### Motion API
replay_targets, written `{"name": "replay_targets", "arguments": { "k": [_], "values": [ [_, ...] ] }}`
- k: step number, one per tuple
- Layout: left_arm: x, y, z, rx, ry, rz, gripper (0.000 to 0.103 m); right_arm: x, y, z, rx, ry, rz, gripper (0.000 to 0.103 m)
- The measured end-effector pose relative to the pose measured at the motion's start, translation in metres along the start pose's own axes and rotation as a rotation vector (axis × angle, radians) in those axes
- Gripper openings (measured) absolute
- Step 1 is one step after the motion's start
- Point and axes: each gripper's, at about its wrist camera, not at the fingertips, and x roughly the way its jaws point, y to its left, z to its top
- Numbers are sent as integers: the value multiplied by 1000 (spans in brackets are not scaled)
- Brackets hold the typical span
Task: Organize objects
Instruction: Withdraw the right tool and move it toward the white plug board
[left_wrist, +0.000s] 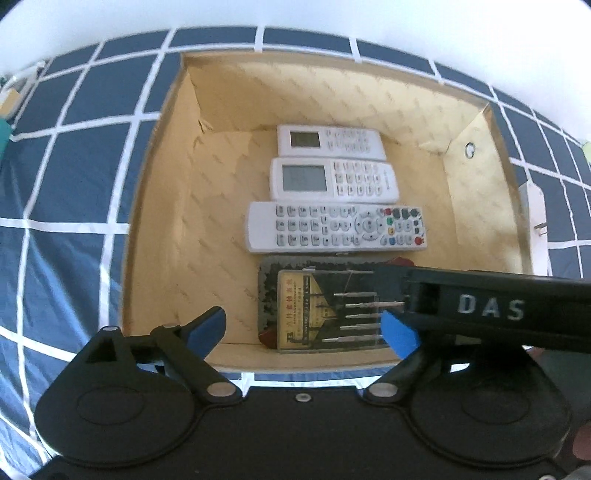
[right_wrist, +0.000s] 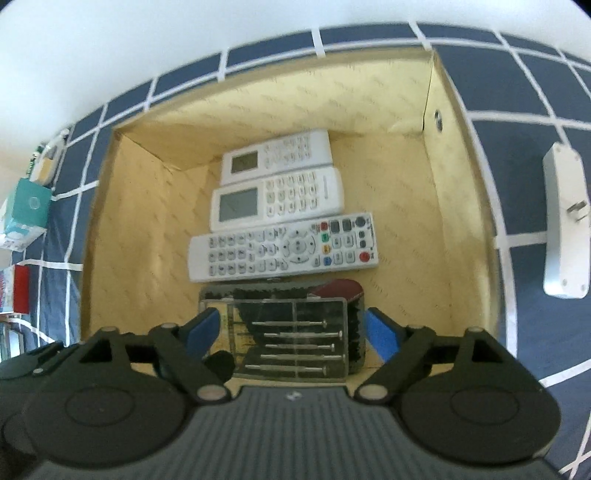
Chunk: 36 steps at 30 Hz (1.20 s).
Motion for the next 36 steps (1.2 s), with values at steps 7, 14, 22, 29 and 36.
{"name": "replay_targets", "arguments": {
  "k": [7,14,22,29,36],
  "values": [
    [-34,1,-6,-15,-55,33,102,-44,-4,-4,-31,-72,0,98],
    [-62,-2,-21,-23,-93,61,103,-77,-12,-18,-56,-111,10,103],
    [-81,-12,-43,-37,-114,64,103,-109,-33,-38,-61,-154,1,103],
    [-86,-36,-63,-31,-108,71,103,-128,-65,-52,-57,-168,-10,103],
    [-89,-82,-72,-20,-120,61,103,-149,-107,-52,-119,-178,-49,103]
  ]
}}
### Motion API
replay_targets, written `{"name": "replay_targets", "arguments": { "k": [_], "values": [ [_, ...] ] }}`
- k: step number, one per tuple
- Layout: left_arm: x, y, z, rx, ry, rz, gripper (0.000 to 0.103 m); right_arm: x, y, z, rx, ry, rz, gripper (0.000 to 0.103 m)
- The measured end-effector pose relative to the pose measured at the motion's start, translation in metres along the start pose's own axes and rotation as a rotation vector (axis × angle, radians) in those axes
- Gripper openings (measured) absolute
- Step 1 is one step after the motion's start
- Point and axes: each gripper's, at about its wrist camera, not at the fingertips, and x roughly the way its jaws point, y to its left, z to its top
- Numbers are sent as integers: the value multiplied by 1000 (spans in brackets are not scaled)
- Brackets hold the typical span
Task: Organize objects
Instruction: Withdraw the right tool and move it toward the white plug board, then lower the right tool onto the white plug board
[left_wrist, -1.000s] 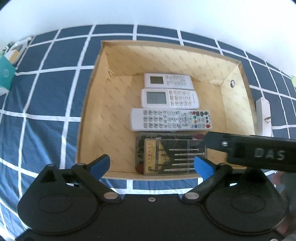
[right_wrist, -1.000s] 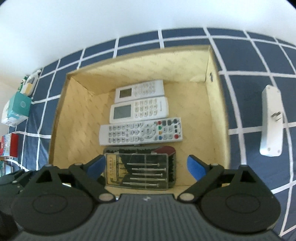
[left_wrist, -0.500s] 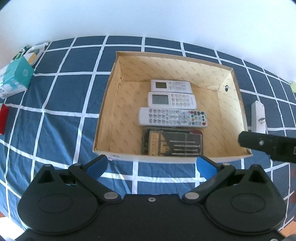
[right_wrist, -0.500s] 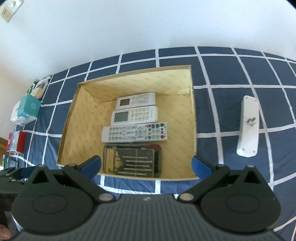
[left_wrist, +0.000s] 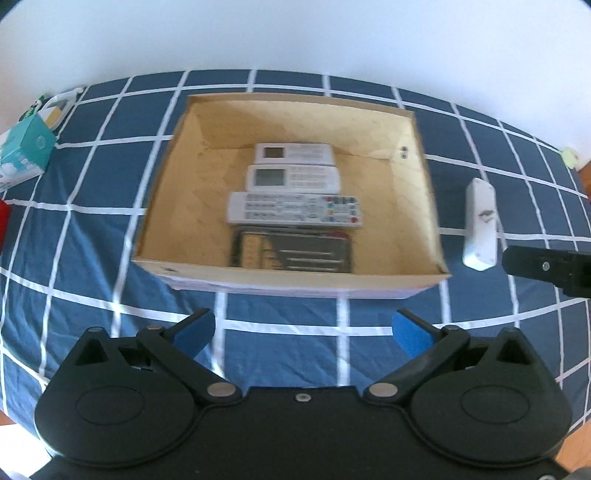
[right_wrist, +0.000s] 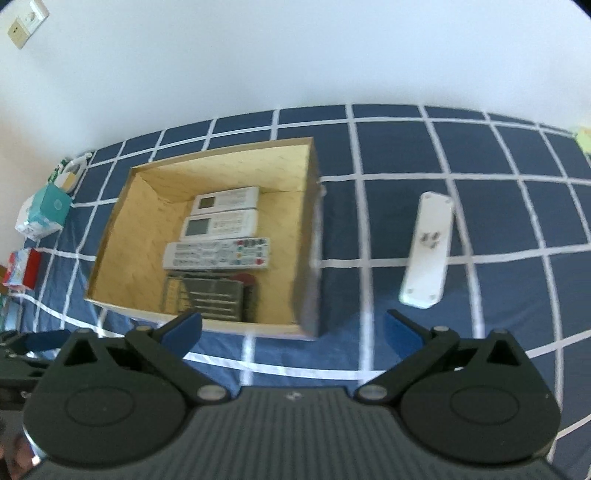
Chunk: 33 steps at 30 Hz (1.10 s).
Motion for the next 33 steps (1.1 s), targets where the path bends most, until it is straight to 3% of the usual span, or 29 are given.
{"name": "replay_targets", "arguments": {
  "k": [7,19,33],
  "values": [
    [2,-54,-3,-1,-9,2,103,-14,-45,5,-144,12,-54,103],
    [29,-134,-10,-80,14,30,103,-3,-122,41,-397,51,-50,103],
    [67,-197,-3,-218,42,78,103,51,-154,105,-691,141,-2,103]
  ]
}}
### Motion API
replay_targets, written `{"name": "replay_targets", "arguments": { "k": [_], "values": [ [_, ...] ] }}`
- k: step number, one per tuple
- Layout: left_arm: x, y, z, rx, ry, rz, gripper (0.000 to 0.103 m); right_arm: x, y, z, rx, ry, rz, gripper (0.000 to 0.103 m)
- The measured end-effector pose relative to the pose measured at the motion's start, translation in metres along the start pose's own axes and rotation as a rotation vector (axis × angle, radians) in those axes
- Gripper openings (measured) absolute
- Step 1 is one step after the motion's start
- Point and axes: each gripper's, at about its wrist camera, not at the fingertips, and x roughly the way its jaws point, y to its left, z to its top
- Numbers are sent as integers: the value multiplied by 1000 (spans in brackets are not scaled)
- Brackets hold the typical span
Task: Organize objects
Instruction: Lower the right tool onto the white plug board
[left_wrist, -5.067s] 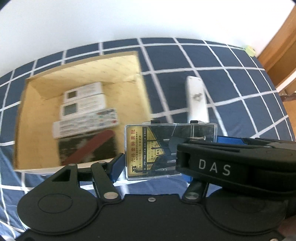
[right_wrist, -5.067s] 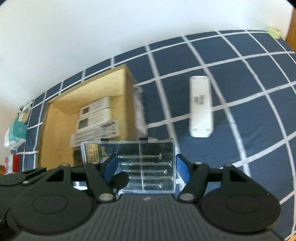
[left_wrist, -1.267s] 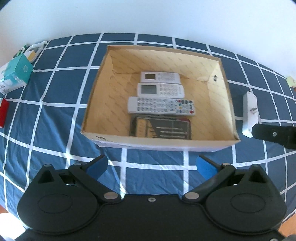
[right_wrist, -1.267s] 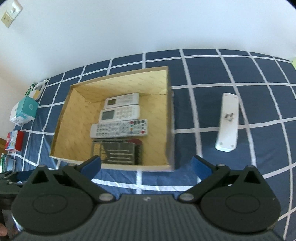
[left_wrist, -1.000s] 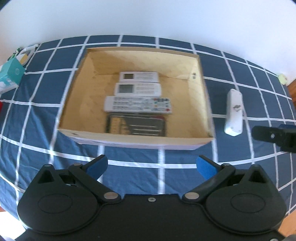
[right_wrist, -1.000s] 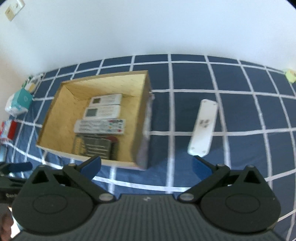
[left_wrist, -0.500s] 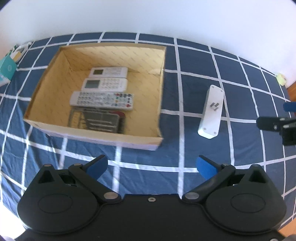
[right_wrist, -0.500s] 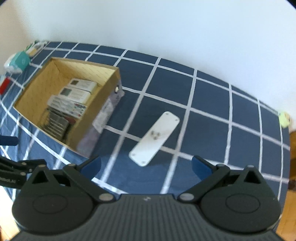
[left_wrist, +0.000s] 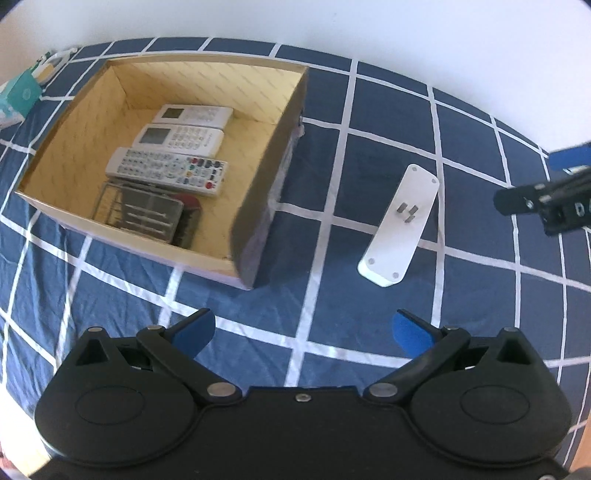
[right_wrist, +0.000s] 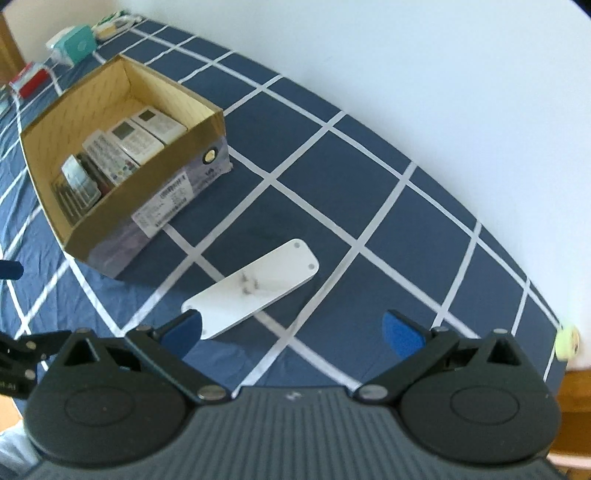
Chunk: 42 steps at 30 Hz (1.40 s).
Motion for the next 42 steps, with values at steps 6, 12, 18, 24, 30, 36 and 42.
{"name": "replay_targets", "arguments": {
  "k": [6,12,18,24,30,36,42],
  "values": [
    [22,-20,12,-46,17,26,103,41,-9,26,-112,56,77,103],
    [47,-34,22,-72,60,66,103,84,-1,43,-237,108,123,103],
    [70,-44,31,-96,91,76,103,121,6,53,-315,166,162,103],
    [89,-50,36,-101,121,77,103,149,4,59,-343,195,173,103],
    [102,-55,41,-89,141,76,103,164,3,61,-363,236,221,101],
    [105,-55,40,-82,148,57,103,173,1,58,-363,266,292,88],
    [106,-55,38,-78,147,43,103,168,2,56,-371,255,279,86]
  ]
}}
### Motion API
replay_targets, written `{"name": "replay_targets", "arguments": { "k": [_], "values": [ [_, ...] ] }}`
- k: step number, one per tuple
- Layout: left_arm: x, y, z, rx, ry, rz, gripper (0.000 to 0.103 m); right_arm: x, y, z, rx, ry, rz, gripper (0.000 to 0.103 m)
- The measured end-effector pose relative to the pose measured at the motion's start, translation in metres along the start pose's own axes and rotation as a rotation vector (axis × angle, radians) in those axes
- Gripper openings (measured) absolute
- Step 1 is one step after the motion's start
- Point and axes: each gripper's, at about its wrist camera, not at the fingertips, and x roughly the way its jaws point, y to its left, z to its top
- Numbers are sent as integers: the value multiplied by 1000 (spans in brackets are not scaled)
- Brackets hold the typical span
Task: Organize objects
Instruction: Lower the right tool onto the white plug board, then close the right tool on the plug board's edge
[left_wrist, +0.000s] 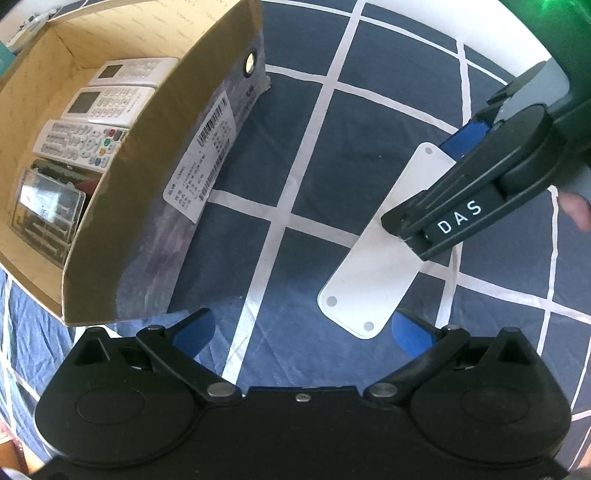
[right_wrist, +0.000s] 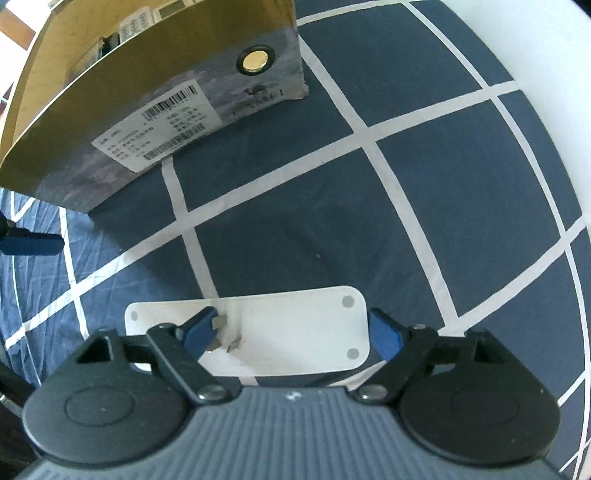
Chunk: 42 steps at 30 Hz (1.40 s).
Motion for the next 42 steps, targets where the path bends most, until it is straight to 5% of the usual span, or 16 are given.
{"name": "replay_targets", "arguments": {
  "k": [7,27,42],
  "values": [
    [3,3,-1,-12,-2,-24,103,1,-5,-11,134,8,-9,86],
    [24,-5,-8,-3,12,-139,103,-4,2,-95,763,-40,-35,86],
    [40,-14,-2,-14,58,-186,103,-3,4,-103,795,-71,-36,86]
  ]
}}
